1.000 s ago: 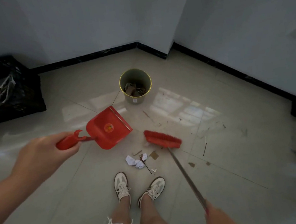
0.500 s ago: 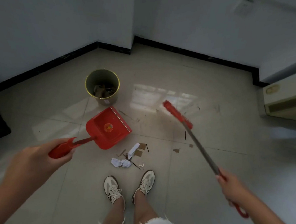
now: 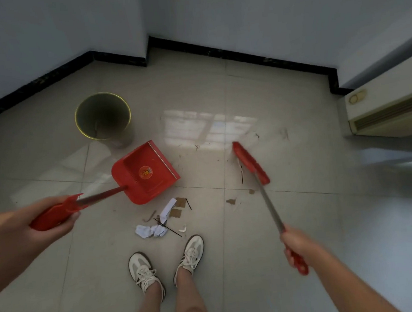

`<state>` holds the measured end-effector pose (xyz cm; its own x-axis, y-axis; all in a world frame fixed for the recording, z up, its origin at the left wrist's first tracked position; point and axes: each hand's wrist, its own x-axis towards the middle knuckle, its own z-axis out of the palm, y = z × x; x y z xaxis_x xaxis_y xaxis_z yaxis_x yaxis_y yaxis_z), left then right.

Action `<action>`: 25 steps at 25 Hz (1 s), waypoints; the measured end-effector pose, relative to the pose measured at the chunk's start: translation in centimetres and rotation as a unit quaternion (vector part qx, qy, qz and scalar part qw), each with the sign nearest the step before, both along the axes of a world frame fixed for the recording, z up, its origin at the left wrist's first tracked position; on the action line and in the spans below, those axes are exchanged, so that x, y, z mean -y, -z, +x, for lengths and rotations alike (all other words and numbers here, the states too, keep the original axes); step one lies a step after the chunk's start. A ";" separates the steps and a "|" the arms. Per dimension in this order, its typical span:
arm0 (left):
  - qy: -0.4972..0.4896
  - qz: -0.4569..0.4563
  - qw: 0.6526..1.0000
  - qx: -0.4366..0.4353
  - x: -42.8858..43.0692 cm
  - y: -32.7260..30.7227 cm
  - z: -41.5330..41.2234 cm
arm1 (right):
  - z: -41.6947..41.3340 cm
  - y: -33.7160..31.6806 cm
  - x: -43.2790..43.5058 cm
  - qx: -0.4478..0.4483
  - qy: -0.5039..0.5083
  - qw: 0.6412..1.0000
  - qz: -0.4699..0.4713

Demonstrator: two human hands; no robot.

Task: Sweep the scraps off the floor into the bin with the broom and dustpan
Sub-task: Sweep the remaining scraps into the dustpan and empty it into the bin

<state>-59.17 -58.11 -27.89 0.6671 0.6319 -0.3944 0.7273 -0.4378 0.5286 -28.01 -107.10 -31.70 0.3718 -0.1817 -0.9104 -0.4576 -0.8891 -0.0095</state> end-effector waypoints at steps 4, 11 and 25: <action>0.029 0.038 0.999 -0.016 0.3 -2.9 2.4 | -9.0 -4.4 0.9 -0.031 -0.080 0.996 0.034; 0.091 0.084 0.992 0.004 2.2 -7.8 2.6 | -12.7 -11.9 2.7 -0.032 0.027 0.996 0.081; 0.189 0.029 0.975 -0.115 -6.7 -6.7 -13.1 | -13.4 -4.3 -1.5 -0.031 0.346 0.935 0.068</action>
